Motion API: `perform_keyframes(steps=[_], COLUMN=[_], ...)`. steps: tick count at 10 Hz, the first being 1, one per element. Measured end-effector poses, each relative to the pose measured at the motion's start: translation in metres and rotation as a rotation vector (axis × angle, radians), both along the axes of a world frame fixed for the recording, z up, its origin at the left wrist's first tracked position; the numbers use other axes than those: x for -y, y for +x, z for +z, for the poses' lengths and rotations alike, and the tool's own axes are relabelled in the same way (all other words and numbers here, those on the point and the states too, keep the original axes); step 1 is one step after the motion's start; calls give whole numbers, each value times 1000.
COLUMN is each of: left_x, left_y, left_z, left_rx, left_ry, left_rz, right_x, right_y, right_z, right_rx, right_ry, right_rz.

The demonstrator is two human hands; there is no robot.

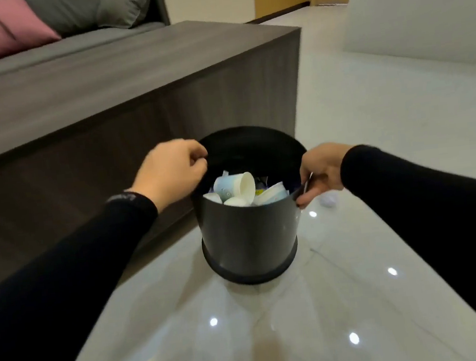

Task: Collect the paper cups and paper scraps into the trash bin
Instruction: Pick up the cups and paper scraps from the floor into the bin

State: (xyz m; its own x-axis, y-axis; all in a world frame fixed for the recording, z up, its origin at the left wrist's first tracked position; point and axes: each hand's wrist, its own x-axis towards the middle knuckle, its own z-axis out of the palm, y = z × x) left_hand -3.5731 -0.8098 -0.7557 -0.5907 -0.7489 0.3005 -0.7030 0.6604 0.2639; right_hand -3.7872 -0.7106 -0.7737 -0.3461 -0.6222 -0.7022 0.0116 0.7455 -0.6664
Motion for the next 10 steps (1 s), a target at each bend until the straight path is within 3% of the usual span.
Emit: perform_keyframes(steps=[1, 3, 4, 5, 8, 9, 10], left_x=[-6, -20, -23, -23, -48, -34, -1], left_y=[-58, -151, -191, -237, -347, -359, -358], left_z=[32, 46, 33, 9, -84, -105, -130], left_rx=[-110, 139, 284, 378, 160, 134, 216], left_ry=[-74, -61, -51, -47, 240, 230, 189], left_rz=[-65, -265, -351, -425, -618, -605, -523], right_x=[-27, -82, -111, -152, -204, -201, -187], right_y=[-64, -152, -179, -185, -207, -213, -222], right_z=[10, -28, -54, -43, -79, -85, -81], right_rx=[-68, -266, -201, -12, -25, -172, -823], right_ry=[-26, -181, -93, -190, 116, 177, 314], right_rz=[-99, -311, -483, -880, -928, -892, -604])
